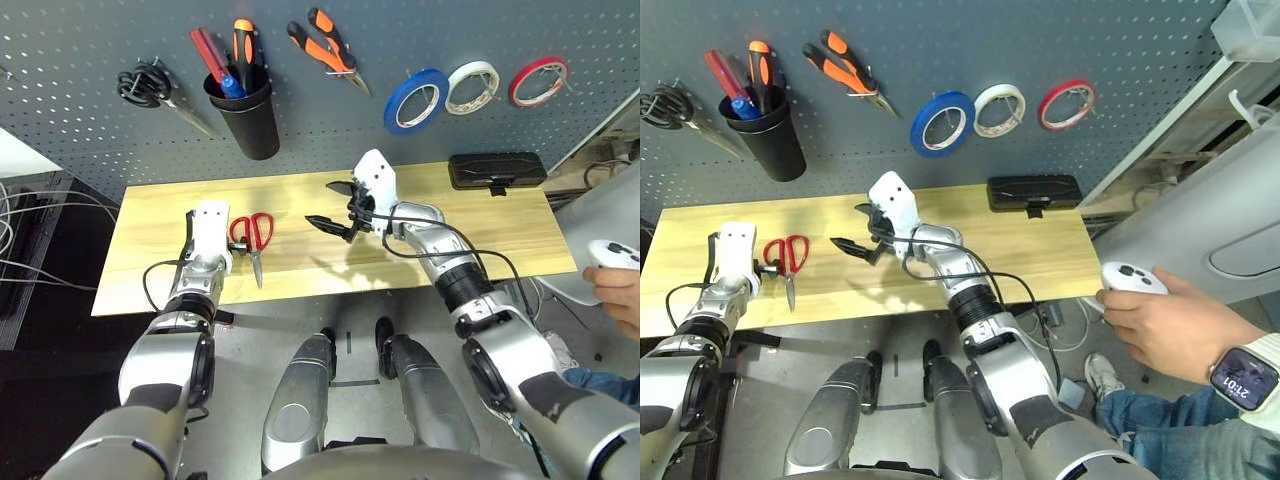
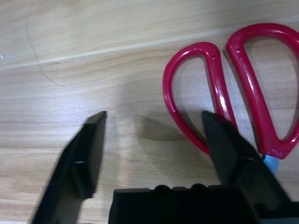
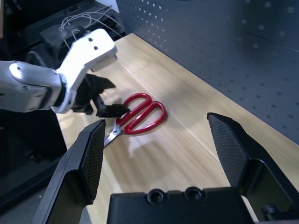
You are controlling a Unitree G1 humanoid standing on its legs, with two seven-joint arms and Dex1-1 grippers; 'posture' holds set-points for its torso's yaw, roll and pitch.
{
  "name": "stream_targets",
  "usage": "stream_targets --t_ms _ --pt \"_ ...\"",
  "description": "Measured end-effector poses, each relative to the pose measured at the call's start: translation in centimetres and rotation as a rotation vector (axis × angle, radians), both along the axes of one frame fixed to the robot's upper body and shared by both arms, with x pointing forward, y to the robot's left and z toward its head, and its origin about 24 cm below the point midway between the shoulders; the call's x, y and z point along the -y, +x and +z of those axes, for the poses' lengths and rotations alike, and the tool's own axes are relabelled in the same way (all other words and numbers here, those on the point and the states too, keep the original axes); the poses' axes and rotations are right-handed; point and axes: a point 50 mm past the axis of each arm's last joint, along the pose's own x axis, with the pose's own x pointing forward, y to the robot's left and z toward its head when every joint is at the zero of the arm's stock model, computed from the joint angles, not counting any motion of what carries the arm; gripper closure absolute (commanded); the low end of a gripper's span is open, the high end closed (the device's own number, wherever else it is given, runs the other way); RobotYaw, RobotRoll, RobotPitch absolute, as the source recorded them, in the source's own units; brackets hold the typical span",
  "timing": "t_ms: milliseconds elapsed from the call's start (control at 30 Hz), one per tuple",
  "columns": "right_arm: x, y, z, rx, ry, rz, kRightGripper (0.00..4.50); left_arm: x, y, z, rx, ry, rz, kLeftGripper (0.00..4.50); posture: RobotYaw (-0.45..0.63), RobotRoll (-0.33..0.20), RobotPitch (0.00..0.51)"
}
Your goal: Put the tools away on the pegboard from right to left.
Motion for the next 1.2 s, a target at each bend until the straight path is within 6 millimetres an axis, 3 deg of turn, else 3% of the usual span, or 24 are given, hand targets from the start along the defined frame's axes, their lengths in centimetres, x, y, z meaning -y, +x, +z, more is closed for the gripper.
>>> stream_targets --t_ms 300,633,833,933,1200 --pt "0.6 -0.1 0.4 0.002 -0.012 -0.002 0.00 0.6 -0.4 -0.9 -0.086 -0.093 -0.019 4.49 0.07 0.000 0.296" --pt "0.5 -0.2 1.3 0.049 0.012 0.024 0.00 0.6 -0.4 -0.8 -0.042 -0.107 -0.015 4.49 0.11 0.000 0.271" --pt "0.4 -0.2 1.7 0.065 0.032 0.039 0.00 1.0 -0.5 -0.2 0.142 -0.066 -0.072 4.49 0.13 0.000 0.261" --pt "0.4 -0.3 2.3 0.089 0.049 0.049 0.00 0.8 -0.7 1.1 0.296 -0.038 -0.087 4.49 0.13 0.000 0.261" --pt "0.8 0.0 4.0 0.144 0.121 0.041 0.00 0.2 -3.0 3.4 0.513 0.029 -0.061 4.49 0.15 0.000 0.260"
